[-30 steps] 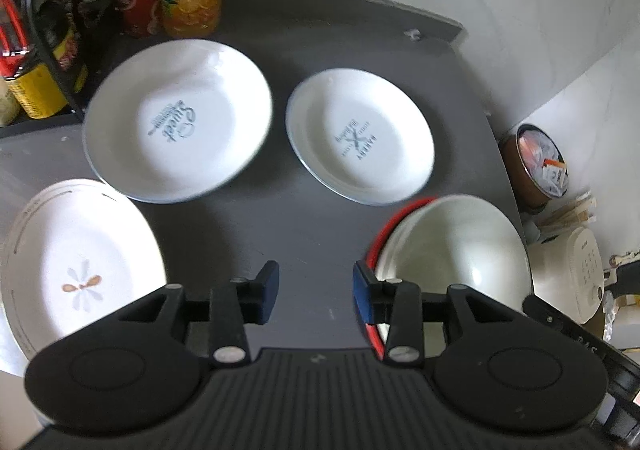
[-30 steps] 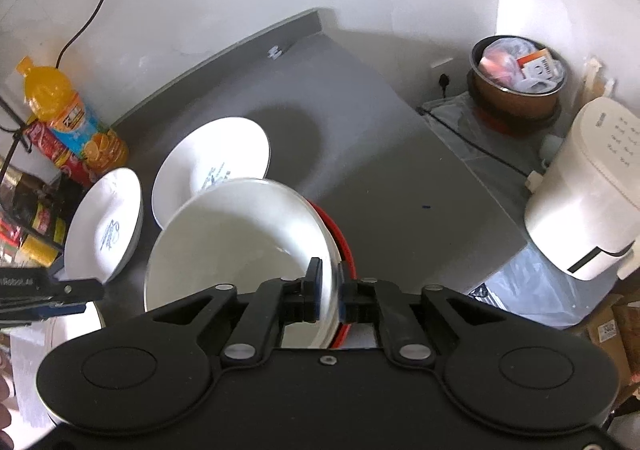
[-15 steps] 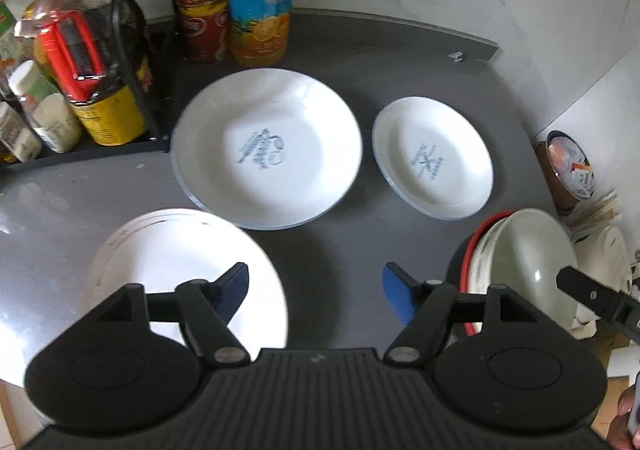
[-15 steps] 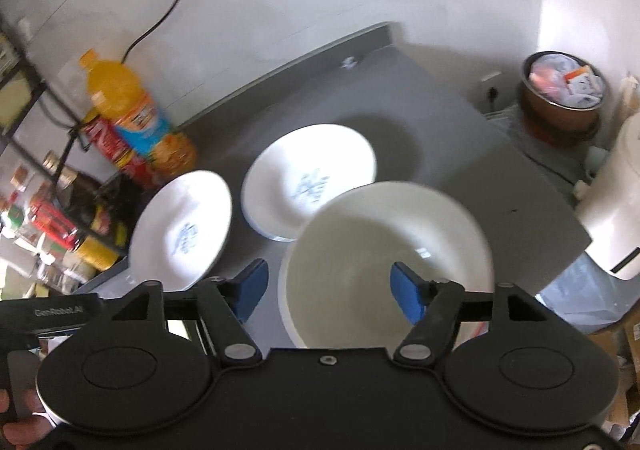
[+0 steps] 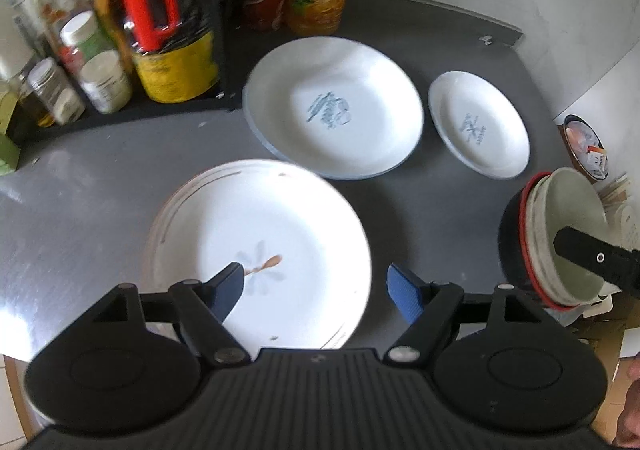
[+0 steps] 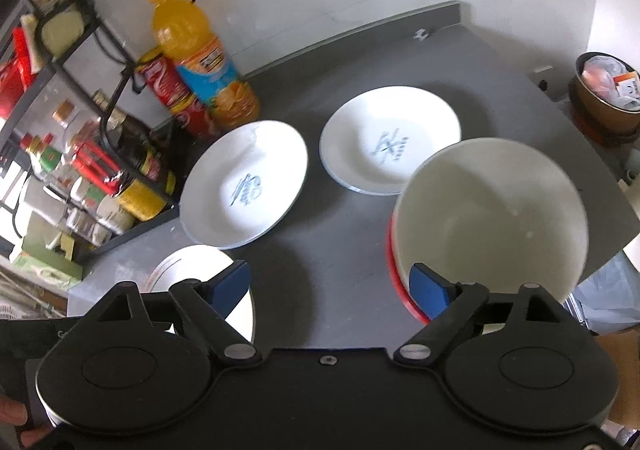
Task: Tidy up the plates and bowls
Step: 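Move both tools toward the white plate printed 'Sweet'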
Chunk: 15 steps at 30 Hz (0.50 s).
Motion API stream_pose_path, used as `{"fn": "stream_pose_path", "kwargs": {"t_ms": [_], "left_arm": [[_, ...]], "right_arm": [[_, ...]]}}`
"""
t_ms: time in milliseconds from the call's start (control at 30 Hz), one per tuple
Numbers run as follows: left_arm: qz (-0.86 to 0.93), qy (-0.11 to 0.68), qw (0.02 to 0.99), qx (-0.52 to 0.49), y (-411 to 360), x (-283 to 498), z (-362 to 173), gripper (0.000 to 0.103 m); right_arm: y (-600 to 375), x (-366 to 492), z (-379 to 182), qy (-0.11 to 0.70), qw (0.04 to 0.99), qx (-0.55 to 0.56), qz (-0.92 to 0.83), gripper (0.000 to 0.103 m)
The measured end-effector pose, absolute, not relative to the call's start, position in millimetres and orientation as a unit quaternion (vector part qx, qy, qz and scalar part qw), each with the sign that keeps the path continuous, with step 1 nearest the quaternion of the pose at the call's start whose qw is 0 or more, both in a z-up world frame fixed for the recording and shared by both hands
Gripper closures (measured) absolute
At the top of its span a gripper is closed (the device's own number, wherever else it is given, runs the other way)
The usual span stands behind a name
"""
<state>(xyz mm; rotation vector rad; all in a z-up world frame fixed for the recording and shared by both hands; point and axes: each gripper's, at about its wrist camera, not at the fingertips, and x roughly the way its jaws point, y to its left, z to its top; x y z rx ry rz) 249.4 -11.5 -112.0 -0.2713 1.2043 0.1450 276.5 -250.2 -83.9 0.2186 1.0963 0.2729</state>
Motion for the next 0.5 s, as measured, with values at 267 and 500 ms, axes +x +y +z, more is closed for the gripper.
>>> {"fn": "stream_pose_path", "kwargs": {"t_ms": [267,500], "left_arm": [[0.064,0.564,0.813,-0.132,23.9,224.1,-116.8,0.025],[0.049,0.554,0.822,-0.125,52.1,211.8,-108.9,0.025]], "right_arm": [[-220.3,255.0,-87.8,0.52,0.837,0.102,0.133,0.013],[-201.1,237.5,-79.4,0.502,0.851,0.089,0.128,0.01]]}}
